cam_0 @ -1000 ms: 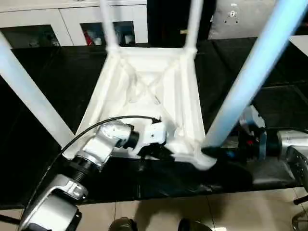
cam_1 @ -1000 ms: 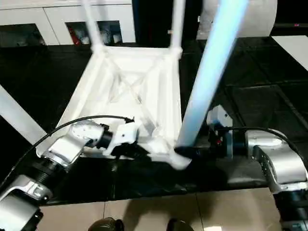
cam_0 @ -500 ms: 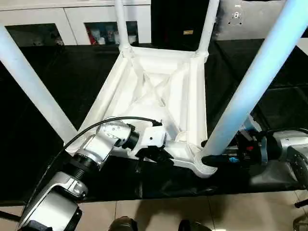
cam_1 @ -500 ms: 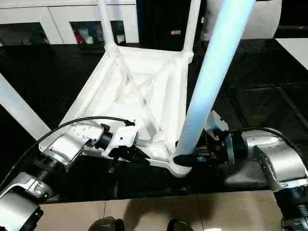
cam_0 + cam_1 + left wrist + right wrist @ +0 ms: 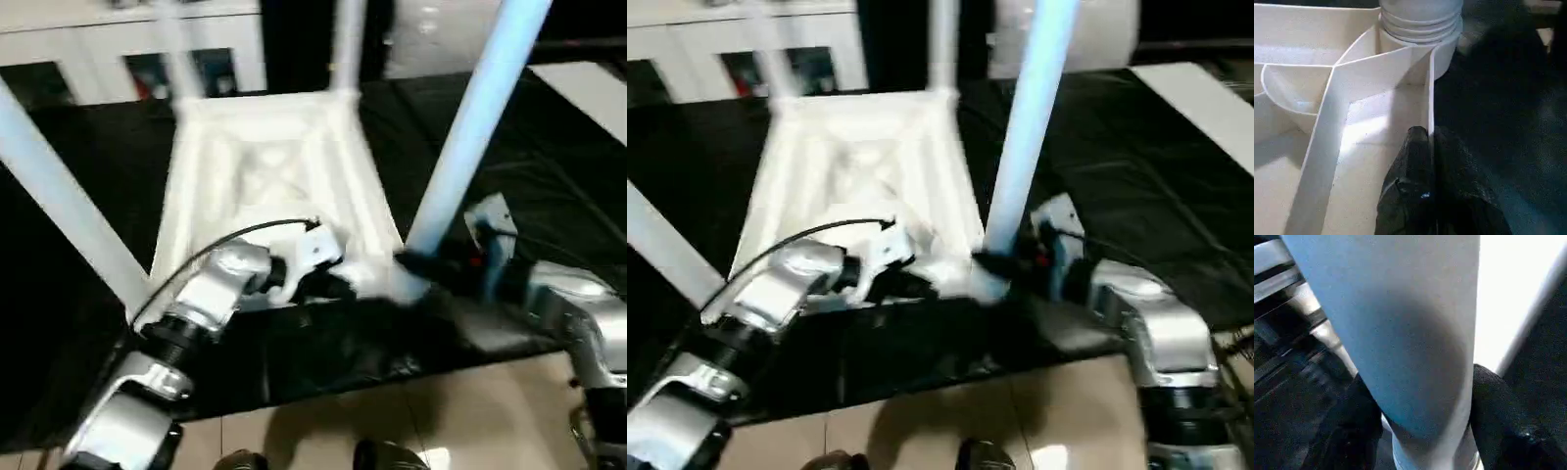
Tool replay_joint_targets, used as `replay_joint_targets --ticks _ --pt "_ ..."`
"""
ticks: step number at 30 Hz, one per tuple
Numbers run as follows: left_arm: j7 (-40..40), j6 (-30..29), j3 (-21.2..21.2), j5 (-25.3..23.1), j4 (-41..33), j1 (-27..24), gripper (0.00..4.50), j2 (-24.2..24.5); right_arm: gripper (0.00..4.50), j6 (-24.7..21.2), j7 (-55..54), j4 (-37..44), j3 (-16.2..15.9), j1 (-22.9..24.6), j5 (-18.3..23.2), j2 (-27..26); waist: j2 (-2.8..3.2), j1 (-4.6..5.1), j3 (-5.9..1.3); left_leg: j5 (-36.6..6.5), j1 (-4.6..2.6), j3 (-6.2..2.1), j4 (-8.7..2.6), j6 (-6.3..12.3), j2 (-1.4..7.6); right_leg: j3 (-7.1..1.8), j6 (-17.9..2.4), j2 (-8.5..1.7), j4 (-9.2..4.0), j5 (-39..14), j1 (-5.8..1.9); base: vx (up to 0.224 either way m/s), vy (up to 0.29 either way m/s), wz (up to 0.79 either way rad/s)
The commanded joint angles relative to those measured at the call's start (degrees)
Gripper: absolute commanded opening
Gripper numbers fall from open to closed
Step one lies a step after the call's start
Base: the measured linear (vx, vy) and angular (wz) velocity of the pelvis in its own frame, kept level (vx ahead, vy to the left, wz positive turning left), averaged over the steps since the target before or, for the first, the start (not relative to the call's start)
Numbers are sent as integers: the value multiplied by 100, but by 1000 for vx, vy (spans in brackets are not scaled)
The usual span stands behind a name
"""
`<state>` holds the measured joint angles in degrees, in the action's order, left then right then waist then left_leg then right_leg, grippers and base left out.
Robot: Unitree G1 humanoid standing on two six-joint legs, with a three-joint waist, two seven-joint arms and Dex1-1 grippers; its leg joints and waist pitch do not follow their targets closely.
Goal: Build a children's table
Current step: Rotate leg to tighten
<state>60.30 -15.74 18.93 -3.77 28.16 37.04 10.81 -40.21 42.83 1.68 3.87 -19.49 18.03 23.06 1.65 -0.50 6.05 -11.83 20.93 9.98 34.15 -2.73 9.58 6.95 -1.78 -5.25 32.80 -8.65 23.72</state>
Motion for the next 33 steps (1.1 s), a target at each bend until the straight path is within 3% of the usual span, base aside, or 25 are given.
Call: replay_joint_targets --ticks 1,2,4,5,6,7,10,15,19,20,24,28,29,33 --pt "-329 -138 107 161 -199 47 0 -473 214 -317 -769 -119 -196 -107 -164 -400 -102 -44 -288 -1105 20 -171 -431 362 246 -280 -419 -396 -622 -3226 -298 0 0 0" --pt "-947 -303 0 80 -102 111 0 -787 214 -269 -1501 -215 -99 -167 -420 -774 -68 -32 -290 -1074 15 -170 -425 363 242 -275 -428 -400 -619 -3200 -293 0 0 0" --pt "-1237 -364 -57 34 -49 140 0 -930 214 -177 -1806 -257 -92 -185 -570 -907 -83 -26 -307 -1016 6 -168 -429 393 252 -280 -468 -394 -614 -3026 -295 0 0 0" --pt "-1478 -414 -71 -19 -37 144 0 -1102 244 91 -1929 -285 -70 -175 -536 -1083 -65 -23 -316 -940 12 -159 -438 446 265 -291 -516 -391 -600 -2810 -299 0 0 0" --pt "-1478 -414 -71 -19 -37 144 0 -1102 262 91 -1929 -285 -70 -175 -536 -1083 -61 -29 -323 -915 9 -156 -436 481 275 -297 -554 -395 -593 -2690 -297 0 0 0" --pt "-1480 -399 -17 -26 -108 114 0 -1152 262 91 -1972 -173 -45 -126 -487 -1175 -70 -40 -337 -712 42 -161 -445 624 285 -309 -698 -391 -535 -2211 -341 0 0 0" --pt "-1342 -380 50 -58 -235 52 0 -1112 291 6 -1937 -7 -30 -56 -474 -1205 -47 -70 -356 -505 34 -144 -436 810 305 -334 -954 -395 -468 -1629 -351 0 0 0" --pt "-1067 -205 121 -47 -340 -32 0 -880 347 138 -1673 81 69 59 -368 -986 -46 -129 -355 -419 31 -128 -430 926 310 -340 -1032 -409 -455 -1533 -370 0 0 0" --pt "-775 21 130 -22 -317 -65 0 -613 370 250 -1230 85 163 155 -243 -578 -44 -162 -339 -453 25 -124 -438 942 312 -344 -970 -410 -473 -1675 -366 0 0 0" --pt "-596 140 148 10 -329 -81 0 -515 380 257 -1090 68 234 160 -193 -451 -69 -161 -357 -447 29 -130 -436 943 309 -339 -956 -407 -465 -1702 -384 0 0 0" --pt "-134 389 215 60 -307 -95 0 -229 417 473 -481 -43 278 201 -164 41 -42 -183 -371 -368 24 -127 -419 978 319 -344 -1013 -409 -436 -1585 -379 0 0 0" --pt "509 763 314 155 -241 -60 0 80 441 781 611 18 91 337 23 701 -29 -224 -372 -312 24 -117 -397 1134 326 -348 -1107 -421 -413 -1390 -371 0 0 0" --pt "687 884 368 143 -186 -30 0 162 441 835 951 44 -15 379 50 901 -50 -246 -406 -256 5 -113 -385 1150 340 -358 -1120 -427 -396 -1348 -388 0 0 0" --pt "1064 1175 496 95 -52 45 0 340 441 1065 1603 -9 -235 409 25 1304 -36 -322 -398 -177 2 -116 -380 1200 368 -352 -1183 -419 -370 -1253 -365 0 0 0"
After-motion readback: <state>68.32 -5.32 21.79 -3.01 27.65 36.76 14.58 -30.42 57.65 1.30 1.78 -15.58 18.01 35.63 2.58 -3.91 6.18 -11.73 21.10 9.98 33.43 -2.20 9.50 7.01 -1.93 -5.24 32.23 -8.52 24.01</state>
